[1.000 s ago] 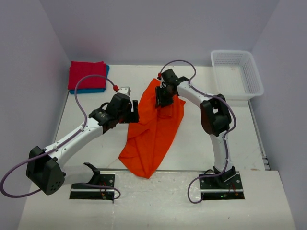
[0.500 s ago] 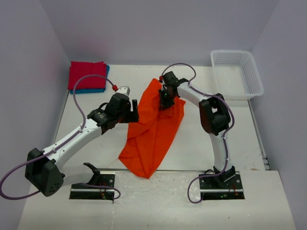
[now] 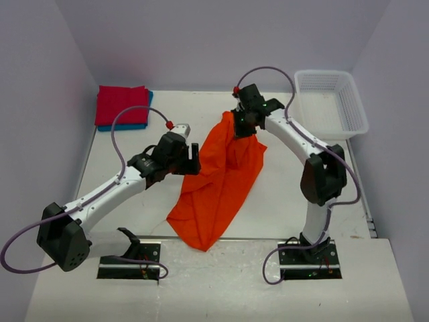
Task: Fold and stack the t-shirts
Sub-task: Flatten out the tshirt
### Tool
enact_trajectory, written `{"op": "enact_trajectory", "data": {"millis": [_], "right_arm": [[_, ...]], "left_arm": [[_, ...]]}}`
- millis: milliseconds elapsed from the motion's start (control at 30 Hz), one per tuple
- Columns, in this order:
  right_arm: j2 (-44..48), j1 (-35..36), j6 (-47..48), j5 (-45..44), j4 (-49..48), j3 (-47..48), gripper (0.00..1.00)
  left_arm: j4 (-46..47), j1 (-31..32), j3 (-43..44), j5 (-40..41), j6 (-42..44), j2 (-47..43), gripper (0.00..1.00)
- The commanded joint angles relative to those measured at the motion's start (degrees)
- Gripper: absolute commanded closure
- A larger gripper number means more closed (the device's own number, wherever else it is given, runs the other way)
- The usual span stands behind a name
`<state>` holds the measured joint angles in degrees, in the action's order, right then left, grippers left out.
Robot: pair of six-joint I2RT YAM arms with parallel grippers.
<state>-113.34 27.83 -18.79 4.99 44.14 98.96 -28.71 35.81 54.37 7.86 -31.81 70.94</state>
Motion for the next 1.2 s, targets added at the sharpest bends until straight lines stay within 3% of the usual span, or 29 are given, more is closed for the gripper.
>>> {"op": "enact_trajectory", "data": {"millis": [0, 233, 367, 567, 933, 1167], "right_arm": [[11.55, -0.15, 1.56, -4.03, 4.80, 4.84, 1.00], [21.75, -0.15, 1.82, -2.88, 6.22, 3.62, 1.00], [23.95, -0.15, 2.17, -2.71, 6.75, 2.65, 1.00], [25.01, -0.24, 2.09, -1.04, 5.52, -0.60, 1.00], [27.29, -0.24, 1.91, -1.48, 4.20, -4.83, 1.00], [27.21, -0.15, 2.00, -1.22, 4.11, -5.53, 1.00]], "left_arm": [[4.80, 3.81, 0.91, -6.36, 3.68, 3.40, 0.24], [4.63, 13.65, 3.20, 0.57, 0.71, 10.01, 0.30], [2.87, 18.06, 3.99, 8.99, -2.19, 13.17, 0.33], [0.85, 20.70, 3.73, 18.85, -8.70, 14.93, 0.49], [7.52, 20.70, 6.71, 16.32, -8.62, 22.92, 0.68], [8.50, 20.79, 10.05, 15.26, -7.48, 27.67, 0.66]]}}
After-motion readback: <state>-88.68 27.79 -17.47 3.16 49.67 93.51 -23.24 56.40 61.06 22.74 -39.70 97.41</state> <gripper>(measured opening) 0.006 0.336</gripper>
